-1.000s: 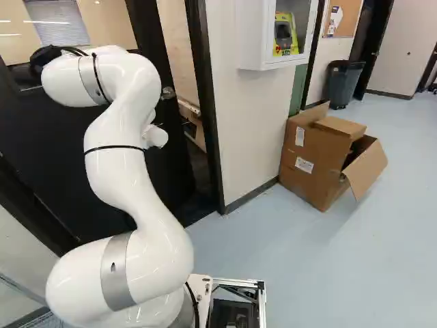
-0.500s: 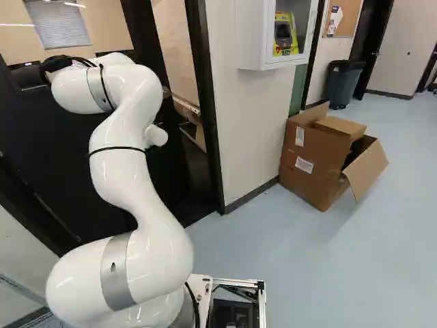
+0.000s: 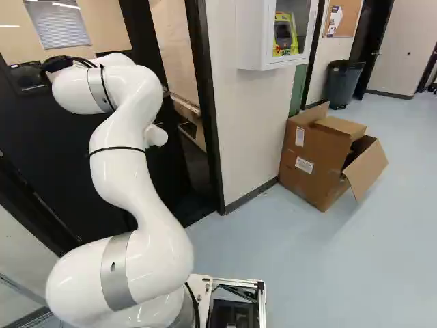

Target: Open the door and move inside

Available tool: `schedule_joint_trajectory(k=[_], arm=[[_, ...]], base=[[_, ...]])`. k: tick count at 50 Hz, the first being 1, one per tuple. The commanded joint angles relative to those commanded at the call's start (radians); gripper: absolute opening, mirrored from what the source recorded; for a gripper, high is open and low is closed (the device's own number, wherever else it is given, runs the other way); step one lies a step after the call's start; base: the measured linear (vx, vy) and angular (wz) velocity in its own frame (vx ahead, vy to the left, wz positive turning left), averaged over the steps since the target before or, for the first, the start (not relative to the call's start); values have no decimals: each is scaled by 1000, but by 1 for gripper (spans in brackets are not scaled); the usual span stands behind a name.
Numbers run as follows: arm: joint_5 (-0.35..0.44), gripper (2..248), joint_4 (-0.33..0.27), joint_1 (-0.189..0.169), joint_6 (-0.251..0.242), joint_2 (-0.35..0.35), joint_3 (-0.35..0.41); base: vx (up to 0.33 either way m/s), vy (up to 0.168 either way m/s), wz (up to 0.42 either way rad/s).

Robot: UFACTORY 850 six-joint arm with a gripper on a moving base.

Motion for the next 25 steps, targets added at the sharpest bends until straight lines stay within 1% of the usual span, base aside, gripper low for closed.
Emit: schedule_joint_trajectory(k=[13, 25], arm=[[0, 247, 2, 4, 0, 20, 29], [0, 247, 24, 12, 0, 56, 82]], base=[[0, 0, 0], [0, 0, 0]])
